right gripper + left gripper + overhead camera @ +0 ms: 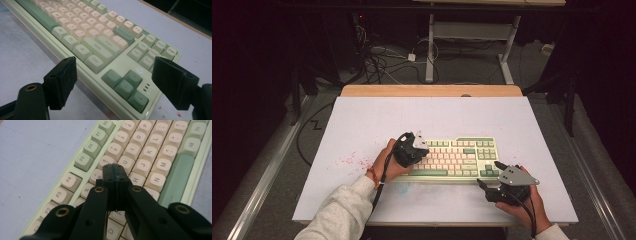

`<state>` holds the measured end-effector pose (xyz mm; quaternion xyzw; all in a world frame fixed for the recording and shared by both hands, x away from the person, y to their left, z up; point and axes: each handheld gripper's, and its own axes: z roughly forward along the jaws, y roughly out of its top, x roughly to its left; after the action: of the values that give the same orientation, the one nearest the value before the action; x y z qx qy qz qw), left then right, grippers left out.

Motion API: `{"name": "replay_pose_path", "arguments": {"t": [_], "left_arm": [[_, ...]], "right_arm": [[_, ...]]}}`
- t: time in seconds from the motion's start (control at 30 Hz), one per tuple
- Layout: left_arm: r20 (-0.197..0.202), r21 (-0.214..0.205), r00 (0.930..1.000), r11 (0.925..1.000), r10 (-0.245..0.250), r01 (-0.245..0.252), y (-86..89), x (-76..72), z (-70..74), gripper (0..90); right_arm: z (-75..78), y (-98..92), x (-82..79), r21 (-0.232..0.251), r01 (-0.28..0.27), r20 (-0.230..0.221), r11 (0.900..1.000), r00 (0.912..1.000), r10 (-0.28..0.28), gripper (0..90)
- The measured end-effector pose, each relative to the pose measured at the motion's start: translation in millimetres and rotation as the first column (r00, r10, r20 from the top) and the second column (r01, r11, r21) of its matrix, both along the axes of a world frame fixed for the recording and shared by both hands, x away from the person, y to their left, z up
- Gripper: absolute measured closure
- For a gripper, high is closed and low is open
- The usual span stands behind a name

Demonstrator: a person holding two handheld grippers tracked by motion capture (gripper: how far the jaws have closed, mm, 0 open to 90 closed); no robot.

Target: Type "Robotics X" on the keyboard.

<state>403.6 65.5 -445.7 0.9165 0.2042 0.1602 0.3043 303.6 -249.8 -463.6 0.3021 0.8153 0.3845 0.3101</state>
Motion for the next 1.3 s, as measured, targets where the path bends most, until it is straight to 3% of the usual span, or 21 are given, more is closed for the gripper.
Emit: {"name": "replay_pose_path", "arguments": {"t": [0.1, 0.23, 0.37, 0.53, 0.67, 1.03, 1.2, 1.3], "left_arm": [[-0.002, 0.018, 1.0, 0.9998, 0.003, -0.003, -1.8, 0.3, -2.1, 88.0], [-0.001, 0.01, 0.9998, 0.9997, 0.022, -0.022, 1.8, 2.2, -1.9, 87.9], [-0.033, 0.025, 0.9994, 0.9997, 0.007, -0.007, 0.8, 3.4, -5.4, 87.9], [-0.017, 0.023, 0.9998, 0.9997, 0.007, -0.006, 0.4, 1.2, -3.6, 87.7], [0.023, 0.007, 0.9997, 0.9999, 0.009, -0.009, 3.9, -3.3, 2.7, 85.2], [0.104, -0.052, 0.9944, 0.9985, 0.02, -0.014, 21.0, -12.4, 15.4, 74.5], [0.162, -0.06, 0.9857, 0.9975, 0.045, -0.036, 29.7, -16.3, 15.9, 62.5], [0.19, -0.086, 0.9799, 0.9953, 0.061, -0.046, 35.3, -18.9, 17.6, 52.8]], "right_arm": [[-0.4, 0.2, 0.0, -0.009, -0.003, -0.001, 1.0, 1.0, 0.003, 20.5], [-0.3, 0.7, -0.2, -0.017, -0.005, 0.004, 0.9998, 1.0, 0.005, 20.7], [-1.0, 0.7, 0.5, -0.021, -0.001, 0.002, 0.9998, 1.0, 0.001, 21.4], [-0.8, 0.9, 0.5, -0.022, 0.001, 0.004, 0.9998, 1.0, -0.001, 21.5], [2.6, -1.4, -0.4, 0.001, 0.019, 0.032, 0.9998, 0.9993, -0.019, 21.6], [3.9, -4.6, 0.1, 0.015, 0.038, 0.038, 0.9992, 0.9985, -0.039, 22.1], [4.6, -5.2, 0.0, 0.018, 0.04, 0.039, 0.9991, 0.9984, -0.04, 22.1], [4.2, -5.1, 0.1, 0.013, 0.038, 0.035, 0.9992, 0.9986, -0.039, 22.1]]}}
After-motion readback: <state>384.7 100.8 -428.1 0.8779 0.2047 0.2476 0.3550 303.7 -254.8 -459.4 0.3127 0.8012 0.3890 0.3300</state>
